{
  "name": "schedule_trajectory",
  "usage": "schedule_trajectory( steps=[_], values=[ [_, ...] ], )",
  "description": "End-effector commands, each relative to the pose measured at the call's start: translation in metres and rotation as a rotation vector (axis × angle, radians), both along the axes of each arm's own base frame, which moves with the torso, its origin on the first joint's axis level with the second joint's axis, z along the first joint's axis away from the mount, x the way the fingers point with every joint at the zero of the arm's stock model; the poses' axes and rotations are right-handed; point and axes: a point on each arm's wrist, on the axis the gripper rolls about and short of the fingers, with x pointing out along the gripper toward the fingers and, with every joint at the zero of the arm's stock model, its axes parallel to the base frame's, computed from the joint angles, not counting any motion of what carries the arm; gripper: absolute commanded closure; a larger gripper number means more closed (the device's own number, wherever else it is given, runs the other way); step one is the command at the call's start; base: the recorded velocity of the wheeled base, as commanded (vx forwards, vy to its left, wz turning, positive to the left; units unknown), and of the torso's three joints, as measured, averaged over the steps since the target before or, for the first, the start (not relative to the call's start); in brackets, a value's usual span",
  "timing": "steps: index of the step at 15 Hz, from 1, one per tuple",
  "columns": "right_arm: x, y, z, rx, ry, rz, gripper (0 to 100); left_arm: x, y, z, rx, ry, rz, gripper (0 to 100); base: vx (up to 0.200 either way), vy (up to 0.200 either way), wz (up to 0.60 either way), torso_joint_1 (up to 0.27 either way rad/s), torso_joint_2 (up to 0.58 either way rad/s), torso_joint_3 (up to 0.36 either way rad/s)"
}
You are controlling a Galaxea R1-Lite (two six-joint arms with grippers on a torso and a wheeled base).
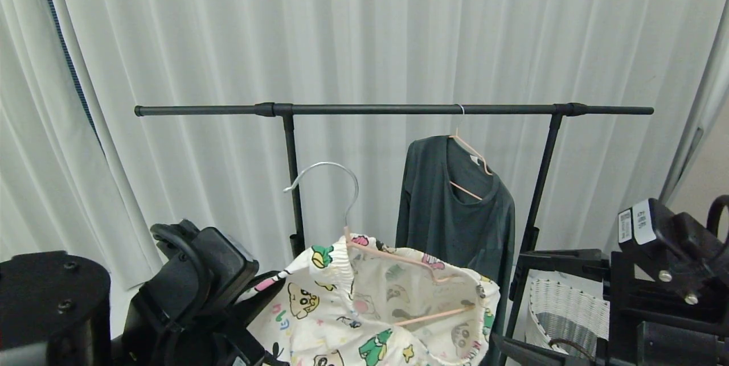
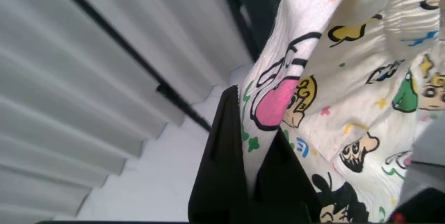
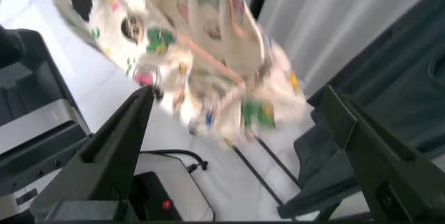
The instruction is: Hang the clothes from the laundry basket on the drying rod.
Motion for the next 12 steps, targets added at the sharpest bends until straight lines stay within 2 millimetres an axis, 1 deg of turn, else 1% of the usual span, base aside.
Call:
schedule_trajectory(
  steps=[1,4,7,10,12],
  values=[
    [0.008,0.021,-0.005,-0.055,-0.007,0.057,0,-0.009,-0.008,-0.002,0.003,0.007,-0.071,100,0.0,0.0,0.0,0.0,0.0,0.0],
    [0.014,0.041,-0.015,-0.1,0.014,0.187,0,-0.018,-0.014,-0.005,0.017,0.01,-0.137,100,0.0,0.0,0.0,0.0,0.0,0.0],
    [0.022,0.057,-0.023,-0.154,0.008,0.223,0,-0.023,-0.015,-0.006,0.043,-0.001,-0.176,100,0.0,0.0,0.0,0.0,0.0,0.0],
    [0.026,0.065,-0.024,-0.182,0.027,0.236,0,-0.023,-0.015,-0.008,0.093,-0.023,-0.199,100,0.0,0.0,0.0,0.0,0.0,0.0],
    [0.026,0.066,-0.027,-0.219,0.031,0.249,0,-0.022,-0.017,-0.008,0.094,-0.024,-0.201,100,0.0,0.0,0.0,0.0,0.0,0.0]
  ],
)
